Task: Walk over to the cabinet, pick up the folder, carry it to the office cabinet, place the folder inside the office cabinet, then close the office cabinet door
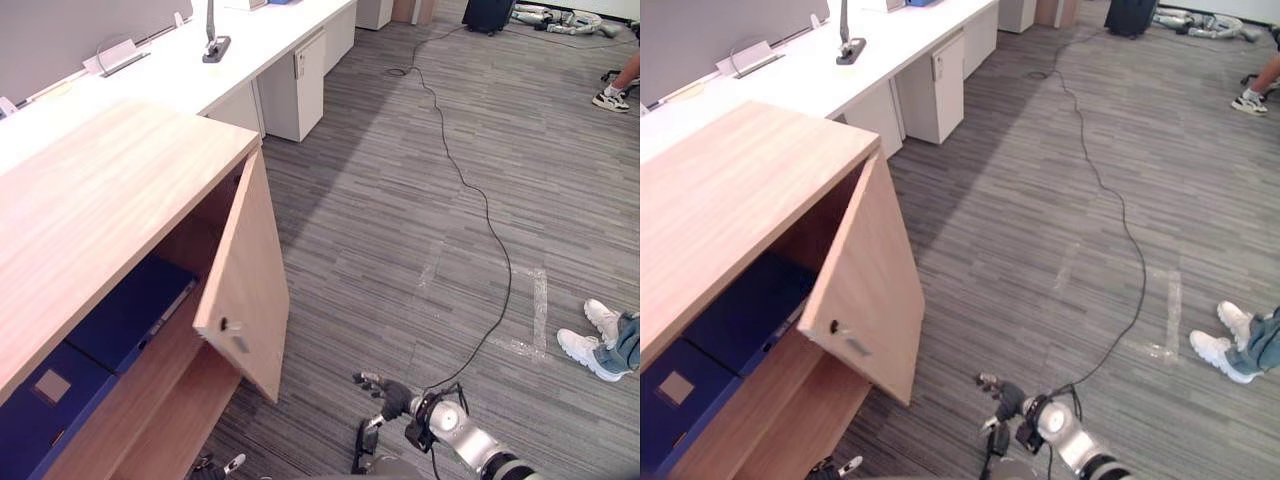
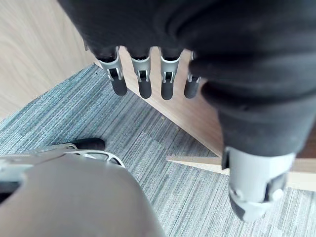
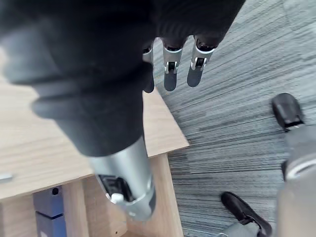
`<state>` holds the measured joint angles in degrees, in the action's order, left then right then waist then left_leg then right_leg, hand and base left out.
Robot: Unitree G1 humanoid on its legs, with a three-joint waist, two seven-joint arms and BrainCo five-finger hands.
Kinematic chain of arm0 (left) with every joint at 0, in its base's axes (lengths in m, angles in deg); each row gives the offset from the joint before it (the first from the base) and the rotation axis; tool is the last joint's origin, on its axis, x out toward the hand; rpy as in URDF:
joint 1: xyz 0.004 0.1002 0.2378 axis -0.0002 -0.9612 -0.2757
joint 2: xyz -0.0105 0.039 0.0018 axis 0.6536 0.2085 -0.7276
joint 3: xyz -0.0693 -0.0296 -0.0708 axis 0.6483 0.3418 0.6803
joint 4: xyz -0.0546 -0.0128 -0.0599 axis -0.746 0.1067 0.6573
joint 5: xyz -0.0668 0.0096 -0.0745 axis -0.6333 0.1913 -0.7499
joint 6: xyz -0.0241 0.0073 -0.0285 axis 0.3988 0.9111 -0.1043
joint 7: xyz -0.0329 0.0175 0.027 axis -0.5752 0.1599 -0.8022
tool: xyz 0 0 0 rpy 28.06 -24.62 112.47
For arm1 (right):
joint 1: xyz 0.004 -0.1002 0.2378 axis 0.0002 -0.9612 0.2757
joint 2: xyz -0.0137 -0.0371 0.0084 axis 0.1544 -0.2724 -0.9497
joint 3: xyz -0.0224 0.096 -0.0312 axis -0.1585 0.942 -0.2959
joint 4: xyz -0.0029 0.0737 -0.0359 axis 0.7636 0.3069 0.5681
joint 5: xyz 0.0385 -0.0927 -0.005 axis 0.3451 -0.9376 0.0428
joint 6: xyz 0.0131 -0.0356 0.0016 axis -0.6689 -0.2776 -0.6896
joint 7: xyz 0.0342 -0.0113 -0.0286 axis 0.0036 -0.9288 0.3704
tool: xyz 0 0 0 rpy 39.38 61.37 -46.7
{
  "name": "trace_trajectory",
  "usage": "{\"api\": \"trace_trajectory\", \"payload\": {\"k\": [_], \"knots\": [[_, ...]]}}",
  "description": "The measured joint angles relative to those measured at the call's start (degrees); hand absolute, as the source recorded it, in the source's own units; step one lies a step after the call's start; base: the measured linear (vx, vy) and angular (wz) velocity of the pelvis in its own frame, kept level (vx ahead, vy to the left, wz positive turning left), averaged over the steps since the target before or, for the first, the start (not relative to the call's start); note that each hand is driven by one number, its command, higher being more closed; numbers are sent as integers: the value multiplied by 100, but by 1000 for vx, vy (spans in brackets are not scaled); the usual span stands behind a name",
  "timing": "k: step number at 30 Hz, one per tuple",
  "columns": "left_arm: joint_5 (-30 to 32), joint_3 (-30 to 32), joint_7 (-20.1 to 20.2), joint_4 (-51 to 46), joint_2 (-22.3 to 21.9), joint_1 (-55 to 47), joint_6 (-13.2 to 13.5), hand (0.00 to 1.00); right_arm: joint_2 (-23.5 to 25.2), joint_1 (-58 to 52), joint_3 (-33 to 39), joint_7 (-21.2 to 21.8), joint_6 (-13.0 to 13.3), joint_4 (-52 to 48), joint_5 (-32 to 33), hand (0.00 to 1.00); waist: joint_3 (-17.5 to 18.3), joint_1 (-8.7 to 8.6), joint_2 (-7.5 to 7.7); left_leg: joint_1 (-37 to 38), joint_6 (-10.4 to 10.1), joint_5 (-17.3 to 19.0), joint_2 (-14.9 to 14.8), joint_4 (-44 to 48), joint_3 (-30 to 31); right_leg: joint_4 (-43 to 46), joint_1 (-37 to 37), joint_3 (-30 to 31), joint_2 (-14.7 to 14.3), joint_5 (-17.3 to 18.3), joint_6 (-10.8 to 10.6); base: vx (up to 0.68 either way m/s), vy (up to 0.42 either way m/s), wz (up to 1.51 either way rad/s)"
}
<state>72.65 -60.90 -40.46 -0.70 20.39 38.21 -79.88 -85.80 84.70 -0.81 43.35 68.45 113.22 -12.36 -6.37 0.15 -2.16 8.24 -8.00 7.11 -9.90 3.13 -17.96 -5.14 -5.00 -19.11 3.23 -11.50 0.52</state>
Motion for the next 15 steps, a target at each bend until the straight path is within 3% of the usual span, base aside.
{"api": "trace_trajectory", "payload": {"k": [1, 4, 5, 7, 9, 12, 15], "knots": [[0, 23, 0, 0, -9, 0, 0, 0, 72, -9, 87, -25, -9, 163, -50, 0, 1, 5, -2, -1, 0, 0, -2, 0, 8, 1, 0, -2, 0, -1, 1, 12, 65, 2], [-1, 126, -4, -1, -54, 4, 1, 0, 580, -45, 1288, -296, -37, 1315, -378, 0, 3, 23, -16, -4, -2, -1, -10, -8, 59, 30, 12, -42, 4, -11, 16, 19, 40, 9], [-4, 225, -20, 3, -103, 3, 0, 0, 878, -28, 2626, -665, -157, 2060, -467, 0, 14, 24, -44, -7, -2, -2, -10, -18, 157, 31, 60, -130, 20, -9, 16, 20, 37, 25], [-4, 361, -58, 2, -177, -1, -1, 0, 1021, -19, 4129, -1250, -386, 2623, -464, 0, 11, 52, -88, 11, -2, -1, -5, -27, 281, 31, 154, -249, 64, 7, -3, 29, 62, 34], [-2, 431, -97, -2, -222, 0, -20, 0, 1033, -42, 5076, -1798, -602, 2872, -398, 0, 7, 52, -122, 13, 4, -6, 19, -28, 437, 31, 245, -395, 134, 30, -33, 13, 77, 42], [8, 457, -154, -6, -292, 6, -51, 0, 1121, -246, 5885, -2326, -812, 2919, 10, 0, 9, 2, -189, 12, 97, -98, 136, -80, 907, 33, 535, -861, 323, 98, -131, -3, 89, 86], [125, 534, -211, -4, -397, -39, -64, 0, 1351, -432, 6138, -2468, -902, 2854, 49, 0, 23, 8, -205, 31, 239, -208, 344, -113, 1556, 227, 898, -1519, 682, 257, -348, -14, 125, 119]]}}
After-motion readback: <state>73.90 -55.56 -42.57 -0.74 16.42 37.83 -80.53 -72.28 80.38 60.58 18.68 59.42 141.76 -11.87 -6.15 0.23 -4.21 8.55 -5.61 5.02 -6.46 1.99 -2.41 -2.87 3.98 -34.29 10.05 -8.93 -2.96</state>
